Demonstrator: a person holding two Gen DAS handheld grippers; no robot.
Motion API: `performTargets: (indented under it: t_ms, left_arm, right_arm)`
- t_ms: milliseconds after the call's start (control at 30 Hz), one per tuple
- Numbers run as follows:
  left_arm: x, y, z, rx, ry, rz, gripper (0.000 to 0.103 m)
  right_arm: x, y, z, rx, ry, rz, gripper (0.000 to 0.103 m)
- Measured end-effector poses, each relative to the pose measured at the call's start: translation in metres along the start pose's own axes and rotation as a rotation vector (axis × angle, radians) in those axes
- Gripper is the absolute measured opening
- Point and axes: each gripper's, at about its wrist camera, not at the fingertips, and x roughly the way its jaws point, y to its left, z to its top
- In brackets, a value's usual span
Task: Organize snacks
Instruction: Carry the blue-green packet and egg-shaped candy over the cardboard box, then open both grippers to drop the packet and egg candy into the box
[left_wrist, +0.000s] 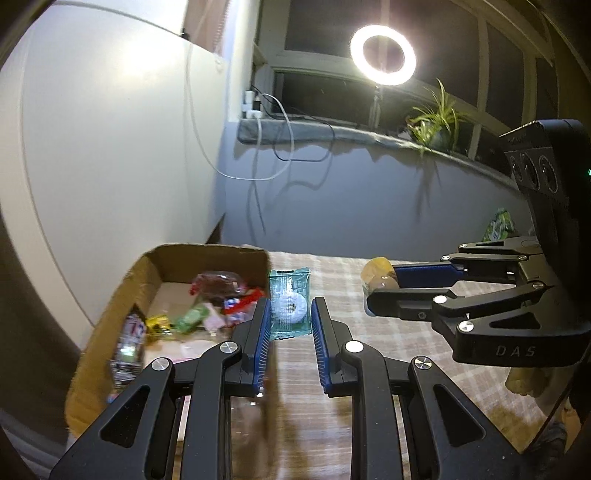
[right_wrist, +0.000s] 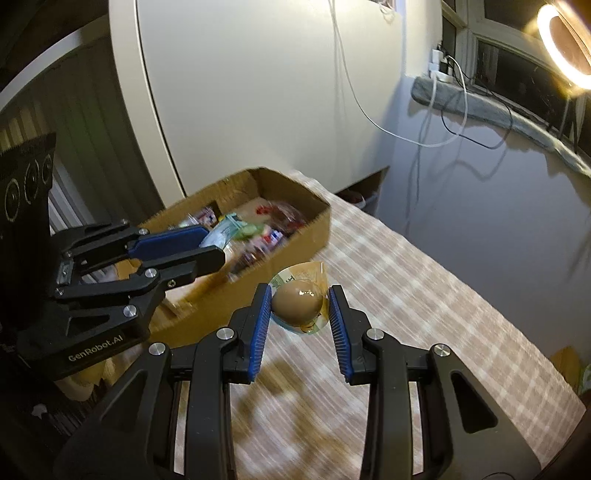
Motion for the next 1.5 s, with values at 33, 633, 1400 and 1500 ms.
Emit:
performTargets:
  t_ms: [33,633,1400,1500]
  left_arm:
    - [-0.001,0.003,0.0,-0.004,-0.004,0.004,0.021]
    - [-0.006,0.067,-0.003,-0.081,-0.024,0.106,0.021]
    - [0.0,0.079,-0.005,-0.105,0.002,0.15,0.023]
    - [-0.001,0.081,-0.005,-0.108,0.0,0.154,0.023]
  right_arm:
    - [0.001,0.003,0.003,-0.002,-0.004,0.003,0.033]
    - [0.052,0.053,0.05,-0.035,0.0,0.058,0.033]
    - [0.097,0.049,0.063,-0.003,0.025,0.093,0.039]
    - [0.097,0.049,0.063,-0.006,0.022,0.086,0.039]
